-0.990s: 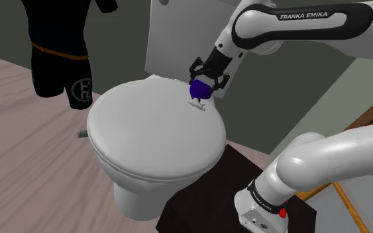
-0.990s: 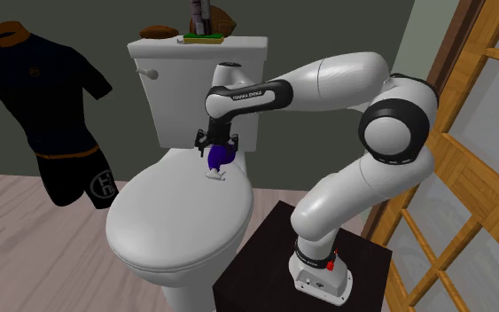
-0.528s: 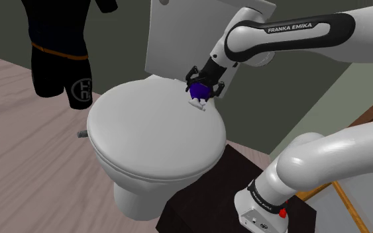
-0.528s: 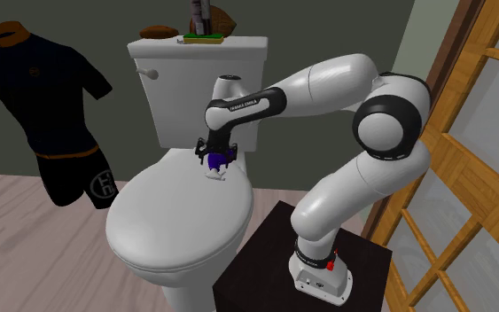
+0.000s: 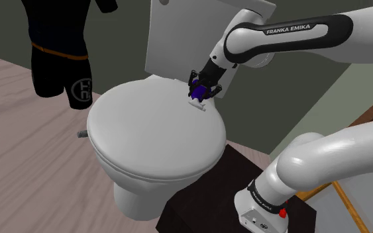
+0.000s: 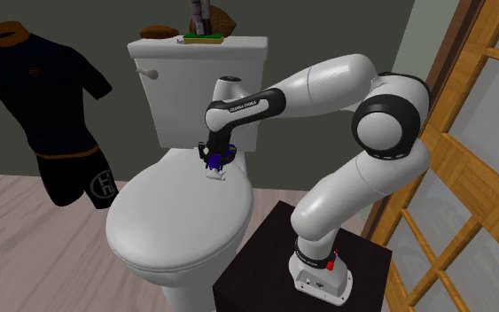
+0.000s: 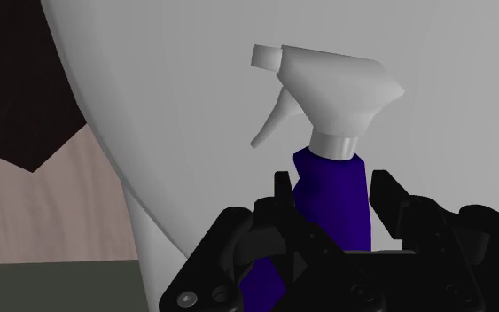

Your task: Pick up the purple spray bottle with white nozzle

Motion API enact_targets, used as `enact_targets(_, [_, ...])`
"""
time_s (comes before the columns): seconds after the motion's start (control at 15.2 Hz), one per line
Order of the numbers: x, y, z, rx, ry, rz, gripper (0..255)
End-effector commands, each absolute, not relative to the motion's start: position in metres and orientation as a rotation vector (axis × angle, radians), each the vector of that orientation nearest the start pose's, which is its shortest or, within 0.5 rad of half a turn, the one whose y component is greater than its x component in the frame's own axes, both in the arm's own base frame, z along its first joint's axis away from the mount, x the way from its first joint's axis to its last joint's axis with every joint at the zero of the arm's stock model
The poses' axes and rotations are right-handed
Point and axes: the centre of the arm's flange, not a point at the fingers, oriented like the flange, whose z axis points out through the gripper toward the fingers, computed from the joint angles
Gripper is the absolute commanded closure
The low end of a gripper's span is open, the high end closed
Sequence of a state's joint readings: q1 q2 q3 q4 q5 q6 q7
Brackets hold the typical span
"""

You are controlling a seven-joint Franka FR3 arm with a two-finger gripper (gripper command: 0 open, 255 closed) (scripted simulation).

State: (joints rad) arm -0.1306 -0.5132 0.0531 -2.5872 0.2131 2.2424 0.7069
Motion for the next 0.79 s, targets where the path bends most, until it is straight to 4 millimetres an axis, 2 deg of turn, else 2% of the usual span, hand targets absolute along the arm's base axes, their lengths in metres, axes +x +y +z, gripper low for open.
enact_targets(0.0, [0.397,-0.025,0.445,-2.643,1.291,-0.167,255])
enact_targets(0.13, [0.398,-0.024,0.446,-2.643,1.291,-0.167,255])
enact_targets(0.73, [0.398,-0.024,0.493,-2.643,1.291,-0.167,255])
